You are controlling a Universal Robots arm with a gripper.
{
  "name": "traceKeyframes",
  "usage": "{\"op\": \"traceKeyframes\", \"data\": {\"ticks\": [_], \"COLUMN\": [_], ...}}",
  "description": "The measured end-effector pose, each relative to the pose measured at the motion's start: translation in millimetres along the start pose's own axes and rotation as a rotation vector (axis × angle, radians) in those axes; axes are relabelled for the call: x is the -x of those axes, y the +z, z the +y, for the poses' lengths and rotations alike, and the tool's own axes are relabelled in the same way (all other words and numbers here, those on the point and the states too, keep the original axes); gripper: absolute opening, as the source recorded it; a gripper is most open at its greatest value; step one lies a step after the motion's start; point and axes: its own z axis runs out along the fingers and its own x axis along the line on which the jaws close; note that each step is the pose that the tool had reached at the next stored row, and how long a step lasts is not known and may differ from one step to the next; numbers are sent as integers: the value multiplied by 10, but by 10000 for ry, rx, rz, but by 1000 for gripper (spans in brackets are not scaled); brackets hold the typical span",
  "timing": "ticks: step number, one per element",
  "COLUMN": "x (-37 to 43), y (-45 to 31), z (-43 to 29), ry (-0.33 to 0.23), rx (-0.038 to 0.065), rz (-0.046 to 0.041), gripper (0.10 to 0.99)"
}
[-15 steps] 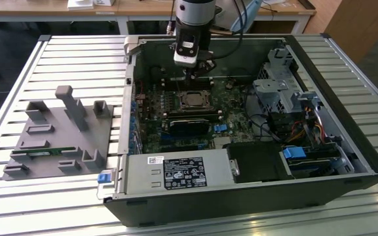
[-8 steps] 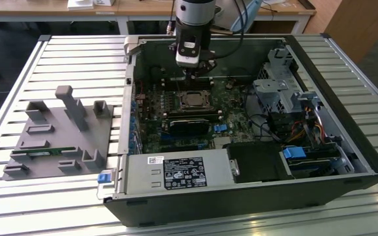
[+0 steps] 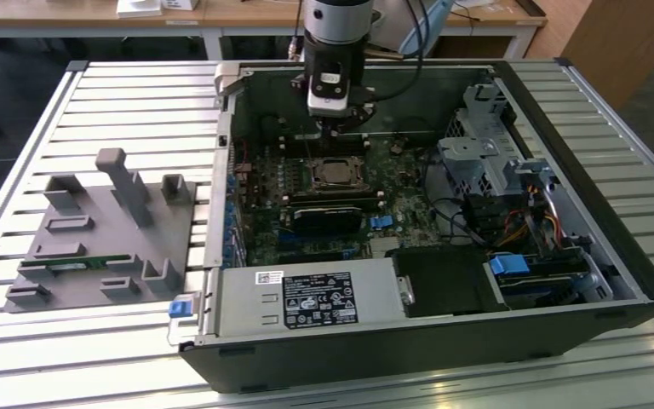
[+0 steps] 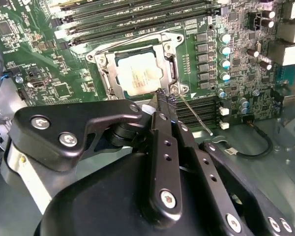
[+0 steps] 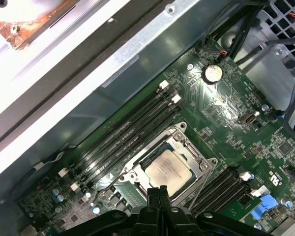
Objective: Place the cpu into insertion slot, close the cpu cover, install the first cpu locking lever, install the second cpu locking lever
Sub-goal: 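Install the first cpu locking lever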
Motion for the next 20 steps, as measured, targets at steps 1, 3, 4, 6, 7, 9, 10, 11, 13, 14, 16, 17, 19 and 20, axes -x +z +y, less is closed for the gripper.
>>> {"op": "traceKeyframes", "data": {"ticks": [1, 3, 4, 6, 7, 9, 10, 11, 13, 14, 16, 17, 19, 20], "x": [0, 0, 0, 0, 0, 0, 0, 0, 0, 0, 0, 0, 0, 0], "y": [0, 0, 0, 0, 0, 0, 0, 0, 0, 0, 0, 0, 0, 0], "z": [0, 0, 0, 0, 0, 0, 0, 0, 0, 0, 0, 0, 0, 0], "ry": [-48, -143, -190, -284, -331, -434, -484, -536, -632, -679, -771, -821, -919, -968], "rx": [0, -1, -1, -2, -4, -7, -7, -9, -10, -10, -11, -12, -14, -15], "rz": [1, 3, 5, 6, 6, 7, 8, 9, 11, 12, 13, 14, 16, 17], "gripper": [106, 106, 106, 106, 106, 106, 106, 106, 106, 106, 106, 106, 106, 106]}}
